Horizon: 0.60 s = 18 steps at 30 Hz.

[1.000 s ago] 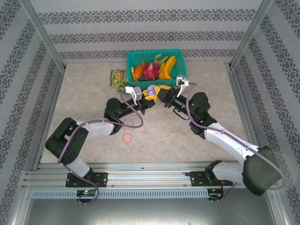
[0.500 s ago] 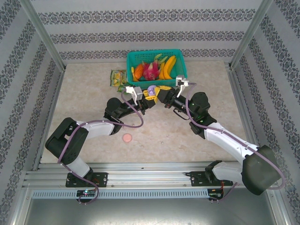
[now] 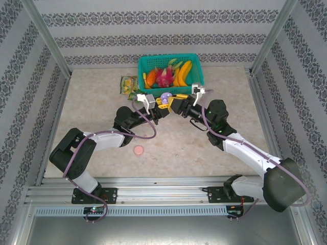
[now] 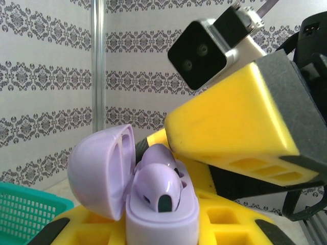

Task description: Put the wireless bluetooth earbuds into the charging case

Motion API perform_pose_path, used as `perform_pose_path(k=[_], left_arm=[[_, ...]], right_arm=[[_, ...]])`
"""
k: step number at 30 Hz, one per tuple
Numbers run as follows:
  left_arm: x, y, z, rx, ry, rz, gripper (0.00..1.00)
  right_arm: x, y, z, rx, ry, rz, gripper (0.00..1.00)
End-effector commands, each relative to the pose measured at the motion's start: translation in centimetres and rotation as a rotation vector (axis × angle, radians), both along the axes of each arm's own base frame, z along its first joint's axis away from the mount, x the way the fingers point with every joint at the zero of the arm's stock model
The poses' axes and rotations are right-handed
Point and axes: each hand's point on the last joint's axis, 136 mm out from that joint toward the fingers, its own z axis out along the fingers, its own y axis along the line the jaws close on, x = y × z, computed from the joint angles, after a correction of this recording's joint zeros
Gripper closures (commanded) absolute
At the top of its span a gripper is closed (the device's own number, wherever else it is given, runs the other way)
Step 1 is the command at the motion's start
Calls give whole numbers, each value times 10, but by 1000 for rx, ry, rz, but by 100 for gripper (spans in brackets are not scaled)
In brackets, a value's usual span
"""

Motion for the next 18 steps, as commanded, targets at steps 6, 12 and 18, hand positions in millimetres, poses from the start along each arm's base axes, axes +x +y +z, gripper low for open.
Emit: perform_pose_path(k=[6,12,18], left_arm=[[-6,-2,11,-33,-58,2,100],[-4,-5,-13,8,-29,3,100],[-4,-13,-40,85,4,-35,100]], right_arm=[[-13,-20,48,77,-53,-17,30],[-12,-50,59,22,43,-120,29],[14,-67,35,-132,284,-209,45]])
